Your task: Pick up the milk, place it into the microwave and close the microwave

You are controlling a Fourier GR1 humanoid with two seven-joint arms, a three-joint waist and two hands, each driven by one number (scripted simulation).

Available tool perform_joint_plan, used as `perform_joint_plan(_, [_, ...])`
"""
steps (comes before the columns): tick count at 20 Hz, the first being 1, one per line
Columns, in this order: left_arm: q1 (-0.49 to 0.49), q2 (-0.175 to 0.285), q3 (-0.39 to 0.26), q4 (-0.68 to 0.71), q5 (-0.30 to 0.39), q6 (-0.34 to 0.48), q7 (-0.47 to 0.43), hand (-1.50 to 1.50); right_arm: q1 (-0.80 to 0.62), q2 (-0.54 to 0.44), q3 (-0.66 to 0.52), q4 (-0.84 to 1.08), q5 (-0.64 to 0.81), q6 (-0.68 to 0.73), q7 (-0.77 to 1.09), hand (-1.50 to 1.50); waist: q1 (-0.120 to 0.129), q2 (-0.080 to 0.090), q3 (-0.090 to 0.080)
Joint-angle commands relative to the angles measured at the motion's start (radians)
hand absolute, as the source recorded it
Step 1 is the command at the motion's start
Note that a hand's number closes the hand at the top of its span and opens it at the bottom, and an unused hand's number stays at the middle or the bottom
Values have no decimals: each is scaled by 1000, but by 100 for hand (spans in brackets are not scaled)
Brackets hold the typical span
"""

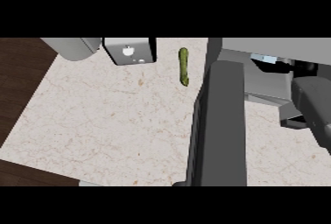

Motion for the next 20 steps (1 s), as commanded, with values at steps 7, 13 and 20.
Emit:
perform_joint_plan(7, [-35,-6,-24,25,-52,-9,-5,-150,-90,75,53,30,48,111,61,-150,14,-15,-7])
perform_joint_plan(13, [-46,1,-37,40,-50,-10,5,-150,-150,149,65,34,63,18,141,-150,15,-23,-8])
perform_joint_plan(20, [-33,-17,-52,68,-80,-42,-5,-150,-182,211,55,5,55,-21,126,-150,0,-27,-9])
